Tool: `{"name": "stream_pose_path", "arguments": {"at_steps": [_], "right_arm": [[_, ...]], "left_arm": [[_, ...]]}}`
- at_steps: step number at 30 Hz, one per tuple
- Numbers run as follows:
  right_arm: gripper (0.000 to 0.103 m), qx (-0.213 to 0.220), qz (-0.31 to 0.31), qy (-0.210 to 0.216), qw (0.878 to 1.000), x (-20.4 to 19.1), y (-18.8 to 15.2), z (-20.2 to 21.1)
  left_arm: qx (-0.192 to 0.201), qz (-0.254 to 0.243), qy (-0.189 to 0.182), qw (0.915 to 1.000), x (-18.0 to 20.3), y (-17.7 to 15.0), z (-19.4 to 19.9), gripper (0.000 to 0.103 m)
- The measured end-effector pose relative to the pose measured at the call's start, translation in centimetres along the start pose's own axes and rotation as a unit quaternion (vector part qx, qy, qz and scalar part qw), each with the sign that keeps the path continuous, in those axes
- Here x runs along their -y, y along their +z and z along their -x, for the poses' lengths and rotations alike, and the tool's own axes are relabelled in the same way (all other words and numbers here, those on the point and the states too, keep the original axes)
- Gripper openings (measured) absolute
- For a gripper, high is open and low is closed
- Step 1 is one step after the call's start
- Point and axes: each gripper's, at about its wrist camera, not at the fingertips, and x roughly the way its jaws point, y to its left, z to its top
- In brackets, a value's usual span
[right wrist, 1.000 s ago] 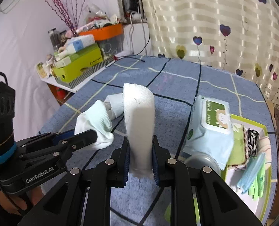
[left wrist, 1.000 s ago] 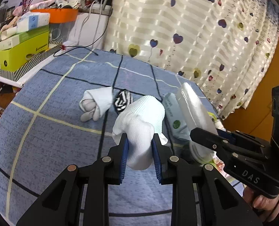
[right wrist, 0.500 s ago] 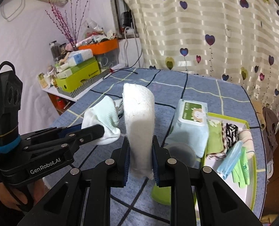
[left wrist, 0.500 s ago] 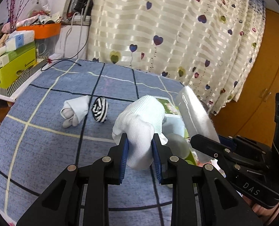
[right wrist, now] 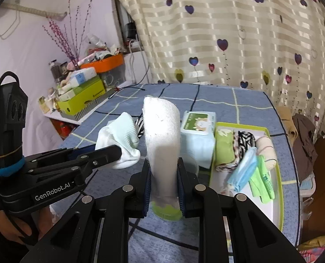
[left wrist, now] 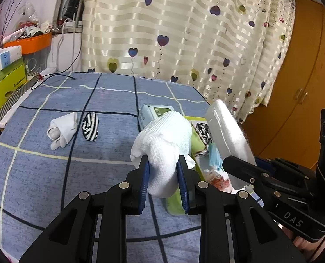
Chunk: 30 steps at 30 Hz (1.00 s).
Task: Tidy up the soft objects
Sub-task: 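Lift the white sock and rolled cloth and carry both toward the white tray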
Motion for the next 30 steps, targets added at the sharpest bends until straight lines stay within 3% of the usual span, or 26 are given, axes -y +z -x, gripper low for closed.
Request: {"name": "stream_pose_path", "arguments": {"at_steps": [30], "right_arm": [[0.02, 0.021, -0.065, -0.039, 0.997, 6.6, -2.6, 3.9]], "left_arm": [[-0.028, -0.049, -0.038, 0.9977, 6.5, -0.6, -2.0, 0.026]]}}
